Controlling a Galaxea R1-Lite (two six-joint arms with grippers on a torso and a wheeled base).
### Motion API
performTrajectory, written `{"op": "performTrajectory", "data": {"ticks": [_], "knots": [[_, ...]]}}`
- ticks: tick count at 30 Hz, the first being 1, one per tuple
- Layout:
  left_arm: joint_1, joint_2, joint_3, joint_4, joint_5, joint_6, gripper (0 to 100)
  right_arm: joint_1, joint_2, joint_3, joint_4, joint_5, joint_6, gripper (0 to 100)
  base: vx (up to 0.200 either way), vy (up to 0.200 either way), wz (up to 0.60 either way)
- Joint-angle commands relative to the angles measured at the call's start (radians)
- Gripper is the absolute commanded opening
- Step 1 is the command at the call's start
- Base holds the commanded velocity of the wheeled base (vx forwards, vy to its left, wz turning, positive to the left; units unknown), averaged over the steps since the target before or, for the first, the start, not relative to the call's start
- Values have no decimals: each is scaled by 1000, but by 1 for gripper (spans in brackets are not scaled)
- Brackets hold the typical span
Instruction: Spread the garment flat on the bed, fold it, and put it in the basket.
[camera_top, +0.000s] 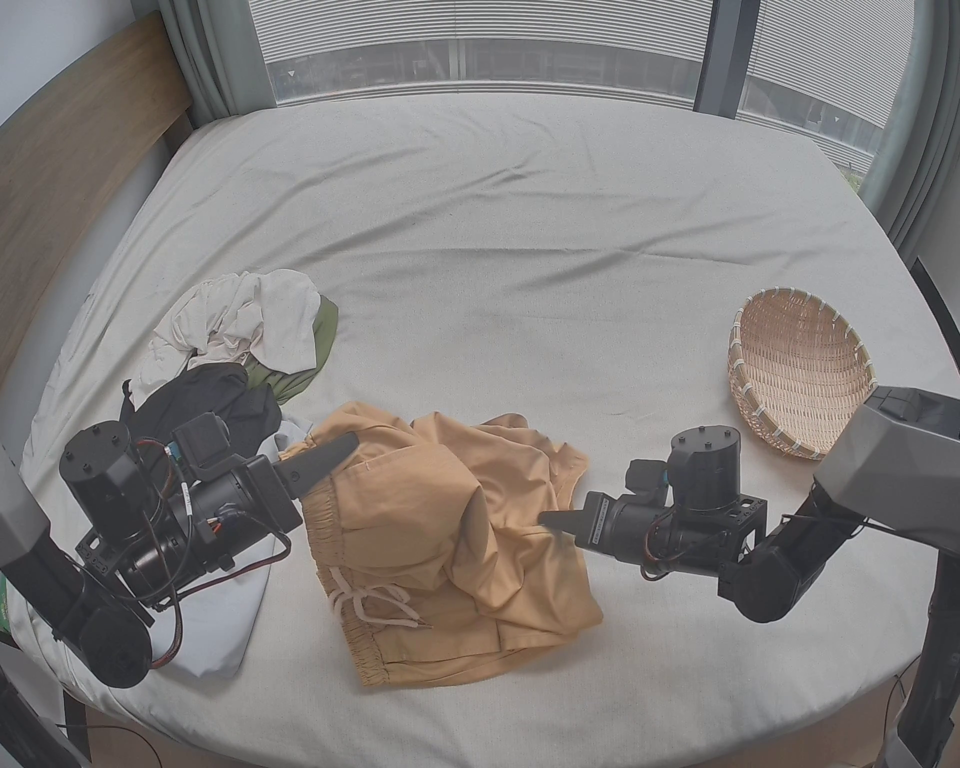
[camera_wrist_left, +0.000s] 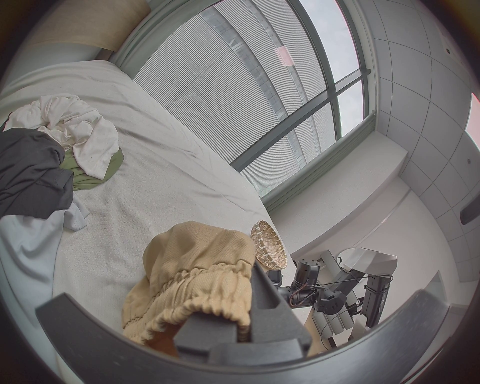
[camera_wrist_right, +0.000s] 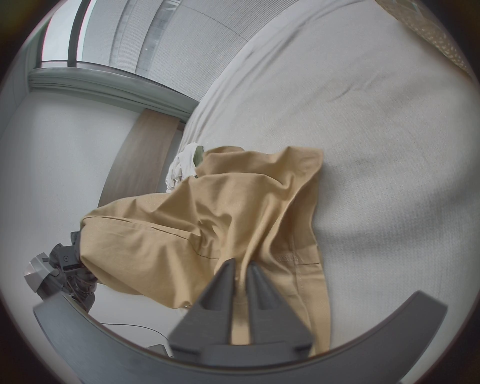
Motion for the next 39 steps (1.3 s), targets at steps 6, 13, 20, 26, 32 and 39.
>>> {"op": "performTrajectory", "data": {"ticks": [6,13,20,26,32,39], "knots": [[33,73,-85,-2,-2,-1,0,-36,-199,138,-13,-11,2,0,0,0,0],[32,84,-83,-2,-5,9,0,-113,-358,151,96,-15,-19,0,0,0,0],[35,177,-71,-2,-2,65,0,-147,-410,142,273,-18,-137,0,0,0,0],[44,242,-56,-2,-3,157,0,-114,-220,50,257,-29,-160,0,0,0,0],[46,228,-37,-3,4,164,0,-73,-78,18,130,-29,-197,0,0,0,0],[125,232,-50,-3,3,164,0,-133,-30,47,13,-31,-208,100,0,0,0]]}}
